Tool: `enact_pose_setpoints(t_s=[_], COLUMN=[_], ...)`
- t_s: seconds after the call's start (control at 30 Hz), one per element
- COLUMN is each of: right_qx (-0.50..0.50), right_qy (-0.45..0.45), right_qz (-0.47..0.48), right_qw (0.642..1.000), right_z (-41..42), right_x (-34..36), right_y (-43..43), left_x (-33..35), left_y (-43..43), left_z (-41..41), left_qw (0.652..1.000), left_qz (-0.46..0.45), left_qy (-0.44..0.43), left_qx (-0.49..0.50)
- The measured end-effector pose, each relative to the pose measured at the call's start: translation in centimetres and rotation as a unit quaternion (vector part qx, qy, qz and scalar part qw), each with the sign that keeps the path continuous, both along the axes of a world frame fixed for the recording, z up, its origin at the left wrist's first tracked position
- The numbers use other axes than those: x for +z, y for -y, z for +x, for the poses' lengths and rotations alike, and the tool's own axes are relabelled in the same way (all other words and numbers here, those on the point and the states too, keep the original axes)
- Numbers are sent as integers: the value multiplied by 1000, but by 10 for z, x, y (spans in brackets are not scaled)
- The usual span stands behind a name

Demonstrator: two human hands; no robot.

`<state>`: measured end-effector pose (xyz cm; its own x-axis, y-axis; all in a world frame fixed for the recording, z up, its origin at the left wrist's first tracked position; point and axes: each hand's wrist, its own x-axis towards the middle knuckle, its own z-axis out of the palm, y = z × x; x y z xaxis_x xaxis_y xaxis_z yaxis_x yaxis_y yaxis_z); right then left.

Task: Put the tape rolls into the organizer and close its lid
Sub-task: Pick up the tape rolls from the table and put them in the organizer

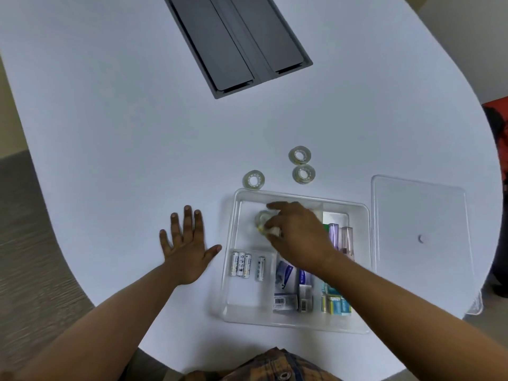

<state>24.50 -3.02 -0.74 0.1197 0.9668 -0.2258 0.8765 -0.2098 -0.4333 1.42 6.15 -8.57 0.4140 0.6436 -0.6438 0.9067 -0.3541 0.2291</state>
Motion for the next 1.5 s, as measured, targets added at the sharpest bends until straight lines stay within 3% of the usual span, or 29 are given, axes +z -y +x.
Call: enact_pose_setpoints(t_s=[0.2, 0.5, 0.67, 0.83, 1.03, 1.33, 1.5], right_qx=[85, 53, -56, -173, -338, -348, -339], right_qy=[142, 88, -20, 35, 19, 34, -35], right_qz=[-162, -213, -143, -16, -80, -124, 1], right_qw=[973, 972, 988, 984, 937, 929, 940], right_z=[-26, -31, -11, 42, 103, 103, 84], right_x=[2, -1, 11, 12, -28, -44, -15], right_y=[-6, 0, -9, -39, -63, -72, -61], left_x=[0, -1, 0, -2, -1, -4, -2], left_y=[0, 0, 0, 1, 0, -1, -1], left_z=[0, -1, -1, -1, -1, -1, -1], left_qw=[1000, 1000, 1000, 1000, 1000, 1000, 1000], left_qz=[0, -7, -5, -2, -9, -4, -6], left_qy=[-3, 2, 0, -8, -7, -16, -14], left_qx=[1, -2, -7, -4, -2, -9, -7])
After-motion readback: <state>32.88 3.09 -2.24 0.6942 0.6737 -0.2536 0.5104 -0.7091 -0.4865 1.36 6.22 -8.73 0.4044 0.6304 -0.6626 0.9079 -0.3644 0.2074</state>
